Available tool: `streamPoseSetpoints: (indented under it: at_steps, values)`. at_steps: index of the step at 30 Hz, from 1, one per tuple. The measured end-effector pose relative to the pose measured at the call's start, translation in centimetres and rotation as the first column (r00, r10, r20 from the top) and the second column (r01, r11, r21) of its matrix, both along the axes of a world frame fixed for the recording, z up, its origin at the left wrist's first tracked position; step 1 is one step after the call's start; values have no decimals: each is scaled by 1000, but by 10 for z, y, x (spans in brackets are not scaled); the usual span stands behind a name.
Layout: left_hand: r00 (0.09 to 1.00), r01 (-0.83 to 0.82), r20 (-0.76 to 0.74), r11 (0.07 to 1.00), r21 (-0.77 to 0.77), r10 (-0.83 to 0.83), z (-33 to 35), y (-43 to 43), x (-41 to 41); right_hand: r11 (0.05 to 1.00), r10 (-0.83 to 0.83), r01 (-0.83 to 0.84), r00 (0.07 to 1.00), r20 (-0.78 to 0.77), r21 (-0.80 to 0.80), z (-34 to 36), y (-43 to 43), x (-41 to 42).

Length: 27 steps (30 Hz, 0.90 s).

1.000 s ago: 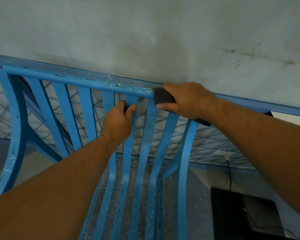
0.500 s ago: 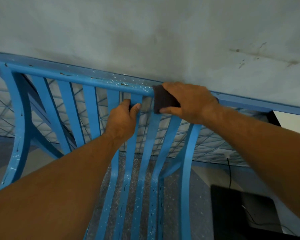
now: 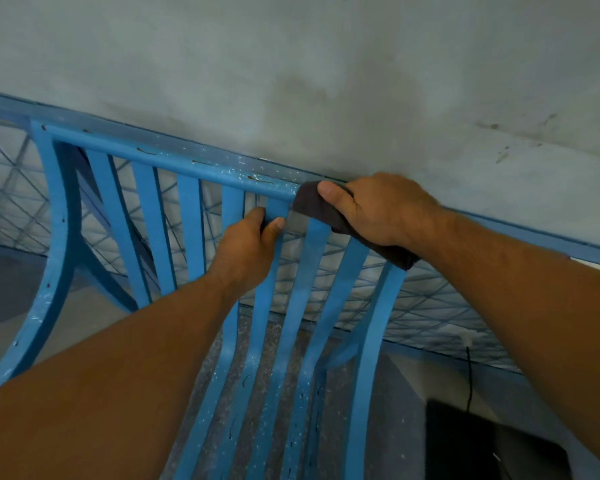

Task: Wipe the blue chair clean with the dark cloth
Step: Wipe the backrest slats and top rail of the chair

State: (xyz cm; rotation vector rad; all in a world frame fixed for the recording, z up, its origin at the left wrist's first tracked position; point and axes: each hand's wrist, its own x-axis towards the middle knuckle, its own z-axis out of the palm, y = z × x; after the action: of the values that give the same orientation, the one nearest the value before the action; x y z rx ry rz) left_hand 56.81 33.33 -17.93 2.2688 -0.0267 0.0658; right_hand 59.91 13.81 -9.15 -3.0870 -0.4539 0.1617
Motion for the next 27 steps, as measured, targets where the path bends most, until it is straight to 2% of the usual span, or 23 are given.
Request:
streamPoseSetpoints:
  at_steps: [4, 6, 8, 10, 15, 18, 22, 25, 27]
  values:
    - [1000, -25, 4, 1000, 9, 25, 0, -1, 0, 998, 39, -29, 978, 204, -51, -13, 4, -10]
    - [1000, -24, 3, 1000, 9, 24, 1, -1, -1, 993, 114, -108, 964, 241, -41, -16, 2, -15]
    - [1000, -17, 3, 1000, 5, 17, 1, 0, -2, 982, 183, -186, 962, 204, -1, -17, -1, -17]
    - [1000, -8, 19, 1000, 1, 8, 0, 0, -1, 980, 194, -198, 972, 131, 16, -16, -4, -18]
    - [999, 29, 39, 999, -32, -27, -6, 2, 1, 1000, 12, -12, 1000, -17, -7, -5, 18, 0]
    - [1000, 18, 13, 997, -77, -17, -7, 3, 3, 996, -65, 70, 994, -86, 50, -3, 43, 17]
    - [998, 48, -38, 991, -127, -53, -4, 7, 3, 998, -52, 47, 992, 113, 43, -7, 52, 6]
    - [997, 52, -51, 998, -35, -54, -1, 22, -4, 999, 49, -46, 971, 233, -16, -15, 44, -10]
    - [999, -44, 8, 997, 57, 44, 0, 41, -6, 984, 166, -145, 959, 231, -107, -19, 40, -14]
